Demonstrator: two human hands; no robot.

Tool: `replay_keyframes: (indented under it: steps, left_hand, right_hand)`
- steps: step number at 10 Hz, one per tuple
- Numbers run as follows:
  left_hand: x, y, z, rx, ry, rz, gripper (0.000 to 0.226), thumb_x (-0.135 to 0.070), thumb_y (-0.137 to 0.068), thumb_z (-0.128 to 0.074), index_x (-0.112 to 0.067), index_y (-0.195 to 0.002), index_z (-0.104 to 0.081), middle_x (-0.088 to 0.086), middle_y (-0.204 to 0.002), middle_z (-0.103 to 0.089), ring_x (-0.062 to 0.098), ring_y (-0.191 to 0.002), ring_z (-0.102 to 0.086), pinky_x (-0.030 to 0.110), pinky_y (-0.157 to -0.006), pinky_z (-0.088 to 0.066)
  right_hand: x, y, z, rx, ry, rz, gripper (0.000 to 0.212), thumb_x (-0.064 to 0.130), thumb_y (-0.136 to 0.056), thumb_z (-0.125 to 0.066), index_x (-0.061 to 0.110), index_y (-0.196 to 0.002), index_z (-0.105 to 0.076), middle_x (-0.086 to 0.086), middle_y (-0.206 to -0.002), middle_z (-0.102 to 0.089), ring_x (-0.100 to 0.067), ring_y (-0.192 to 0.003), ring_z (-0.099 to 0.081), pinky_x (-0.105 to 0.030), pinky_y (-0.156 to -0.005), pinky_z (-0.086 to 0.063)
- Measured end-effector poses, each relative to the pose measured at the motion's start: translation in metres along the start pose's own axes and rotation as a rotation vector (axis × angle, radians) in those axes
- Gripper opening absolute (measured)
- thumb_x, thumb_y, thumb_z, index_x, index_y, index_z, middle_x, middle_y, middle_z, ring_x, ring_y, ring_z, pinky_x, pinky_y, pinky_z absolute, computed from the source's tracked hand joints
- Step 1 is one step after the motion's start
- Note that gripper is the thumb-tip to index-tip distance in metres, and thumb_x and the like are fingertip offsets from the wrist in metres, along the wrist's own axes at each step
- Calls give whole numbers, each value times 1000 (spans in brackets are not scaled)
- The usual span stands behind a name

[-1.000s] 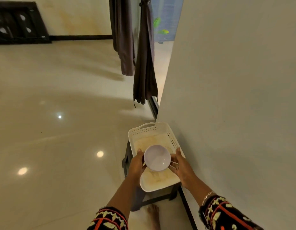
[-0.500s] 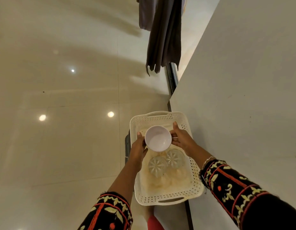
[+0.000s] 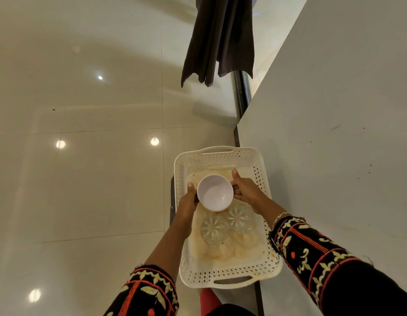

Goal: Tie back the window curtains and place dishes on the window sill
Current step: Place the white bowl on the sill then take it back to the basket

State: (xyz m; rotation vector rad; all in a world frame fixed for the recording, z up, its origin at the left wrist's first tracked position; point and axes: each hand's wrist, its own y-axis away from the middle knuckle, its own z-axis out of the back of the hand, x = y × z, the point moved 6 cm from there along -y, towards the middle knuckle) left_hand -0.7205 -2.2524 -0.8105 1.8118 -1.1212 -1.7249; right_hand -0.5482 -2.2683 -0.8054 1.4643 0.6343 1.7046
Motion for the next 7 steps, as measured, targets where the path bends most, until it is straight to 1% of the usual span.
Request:
replay_keyframes:
  steps: [1,2,3,4,5,6,7]
  left_hand:
    - [4,0,0,-7,-9,15,60,-49,-96,-19,-10,-128,-50,10,-133,-51,13,-115,-47,28,-98,-32]
    - [7,-1,-1,-13,-27,38,61,-49,-96,-19,-9,-132,-47,11,-136,-48,16,-120,-45,28,-99,-31]
    - [7,-1,-2,-20,-46,47,60,-49,-96,-19,-8,-133,-44,12,-139,-46,21,-128,-41,31,-104,-29]
    - [7,2,-4,-18,-87,56,62,-50,-96,-19,-9,-135,-43,12,-140,-45,22,-131,-39,34,-108,-27]
    - [6,3,-4,11,-144,67,63,-52,-95,-19,-12,-137,-41,12,-142,-42,23,-133,-36,40,-114,-23]
    - [6,3,-4,9,-182,65,61,-52,-95,-20,-14,-138,-40,9,-142,-42,22,-132,-36,35,-110,-25]
    - [-2,16,-6,-40,-342,11,55,-49,-96,-22,-14,-133,-45,4,-131,-47,18,-115,-45,30,-91,-31]
  right_hand:
    - [-2,-1,-2,6,12,3,75,51,-95,-29,-19,-113,-50,-33,-116,-56,-35,-107,-58,-32,-89,-49]
    - [-4,-2,-3,-2,27,-6,74,53,-94,-30,-16,-110,-54,-30,-113,-59,-35,-106,-58,-43,-98,-45]
    - [-4,-2,-3,-7,38,-17,73,54,-94,-30,-13,-108,-56,-27,-112,-60,-35,-106,-58,-47,-100,-44]
    - [-4,1,-3,-8,44,-16,74,55,-93,-29,-12,-107,-57,-27,-112,-60,-36,-107,-58,-48,-100,-43]
    - [-4,0,-5,7,57,14,77,56,-93,-29,-15,-109,-54,-30,-114,-58,-39,-109,-56,-50,-100,-42]
    - [-6,-1,-5,-1,76,10,75,55,-93,-28,-13,-109,-54,-27,-114,-59,-37,-110,-56,-49,-101,-41]
    - [-7,11,4,-100,112,29,58,55,-93,-28,5,-101,-56,-8,-95,-58,-28,-99,-55,-37,-91,-44]
